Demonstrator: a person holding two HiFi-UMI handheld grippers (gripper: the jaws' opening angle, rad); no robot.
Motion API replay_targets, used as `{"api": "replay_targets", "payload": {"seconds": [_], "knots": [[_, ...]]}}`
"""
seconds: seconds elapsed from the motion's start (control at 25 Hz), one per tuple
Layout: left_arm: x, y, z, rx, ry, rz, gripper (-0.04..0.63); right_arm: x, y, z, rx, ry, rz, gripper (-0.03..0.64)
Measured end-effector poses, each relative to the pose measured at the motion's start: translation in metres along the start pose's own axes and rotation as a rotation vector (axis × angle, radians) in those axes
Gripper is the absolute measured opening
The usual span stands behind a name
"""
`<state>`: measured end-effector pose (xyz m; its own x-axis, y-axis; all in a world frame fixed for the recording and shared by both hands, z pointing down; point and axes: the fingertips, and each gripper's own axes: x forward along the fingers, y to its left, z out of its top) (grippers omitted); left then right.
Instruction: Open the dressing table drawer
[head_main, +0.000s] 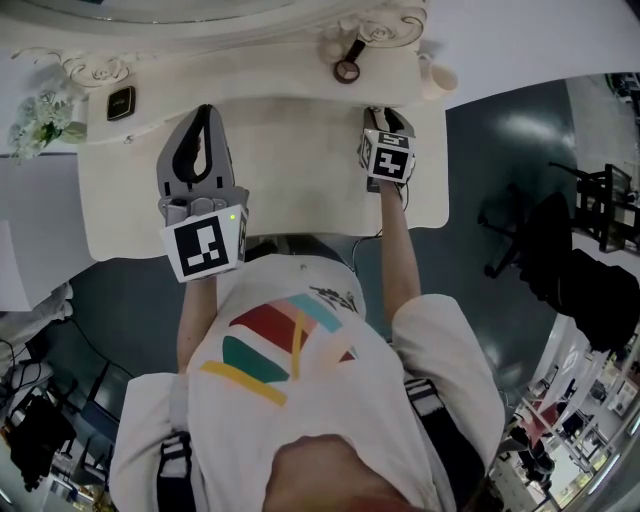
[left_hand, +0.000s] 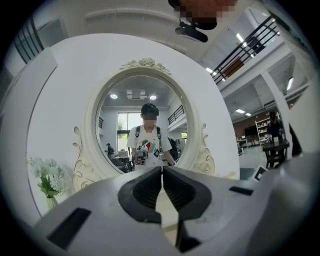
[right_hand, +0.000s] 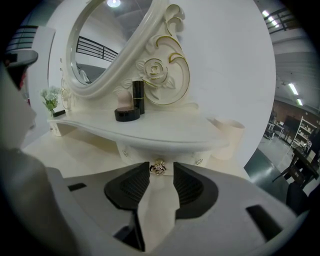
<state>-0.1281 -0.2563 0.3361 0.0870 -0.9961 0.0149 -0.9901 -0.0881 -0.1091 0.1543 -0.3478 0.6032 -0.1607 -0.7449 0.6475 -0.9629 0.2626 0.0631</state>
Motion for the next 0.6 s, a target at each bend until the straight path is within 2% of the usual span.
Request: {"api": "replay_targets", "payload": {"seconds": [0.28, 0.6], "knots": [[-0.0022, -0.0007, 0.0017, -0.006, -0.004, 0.006, 0.009, 0.0012, 0.0035, -0.0005, -0.007, 0.006, 0.025, 0.107], [-0.0051, -0.0024, -0.0001, -0.006, 0.003, 0.001, 0.009, 0.0031, 0.0048, -0.0008, -0.024, 0.003, 0.011, 0.089]]}}
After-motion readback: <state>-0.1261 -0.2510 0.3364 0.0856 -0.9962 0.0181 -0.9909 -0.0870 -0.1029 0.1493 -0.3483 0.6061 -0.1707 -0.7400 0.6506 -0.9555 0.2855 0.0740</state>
